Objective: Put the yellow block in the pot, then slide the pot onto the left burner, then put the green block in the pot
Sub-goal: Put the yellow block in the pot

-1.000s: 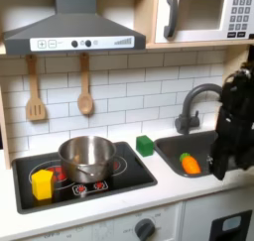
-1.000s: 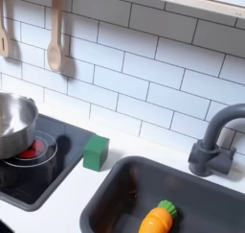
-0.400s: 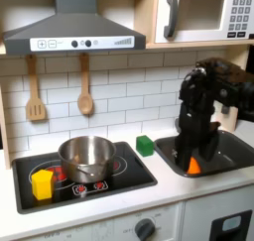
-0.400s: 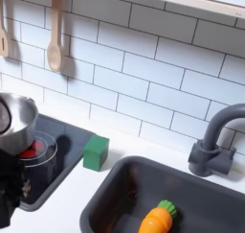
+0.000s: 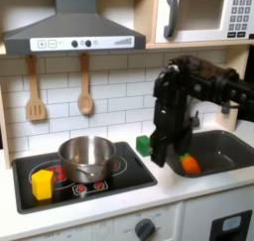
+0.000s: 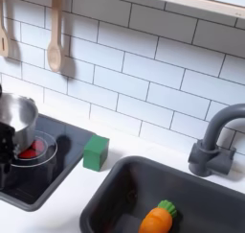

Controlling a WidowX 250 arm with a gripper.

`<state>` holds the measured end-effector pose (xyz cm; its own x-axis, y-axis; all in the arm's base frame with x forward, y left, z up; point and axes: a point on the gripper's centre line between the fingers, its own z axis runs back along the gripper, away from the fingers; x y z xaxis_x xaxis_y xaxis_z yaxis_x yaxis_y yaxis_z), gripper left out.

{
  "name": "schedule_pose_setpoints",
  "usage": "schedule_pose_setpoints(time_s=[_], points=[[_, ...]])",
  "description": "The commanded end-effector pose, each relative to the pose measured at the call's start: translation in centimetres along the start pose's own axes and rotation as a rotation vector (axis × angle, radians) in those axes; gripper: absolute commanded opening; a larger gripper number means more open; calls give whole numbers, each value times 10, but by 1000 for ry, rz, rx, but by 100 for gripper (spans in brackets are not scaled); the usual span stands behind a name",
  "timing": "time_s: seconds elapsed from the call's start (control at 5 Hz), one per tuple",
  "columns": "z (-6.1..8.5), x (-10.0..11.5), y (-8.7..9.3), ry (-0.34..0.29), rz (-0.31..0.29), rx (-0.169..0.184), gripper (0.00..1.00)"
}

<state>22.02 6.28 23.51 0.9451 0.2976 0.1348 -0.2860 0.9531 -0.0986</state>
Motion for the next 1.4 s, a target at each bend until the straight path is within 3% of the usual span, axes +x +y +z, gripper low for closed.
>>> schedule_pose_setpoints(time_s=[0.0,0.4,0.6,0.8,1.2], points=[[3,20,35,-15,103,15,100],[9,41,76,-37,183,39,100],[13,56,97,-28,123,36,100],[10,72,107,-19,73,36,100],[2,93,122,-32,138,57,100]])
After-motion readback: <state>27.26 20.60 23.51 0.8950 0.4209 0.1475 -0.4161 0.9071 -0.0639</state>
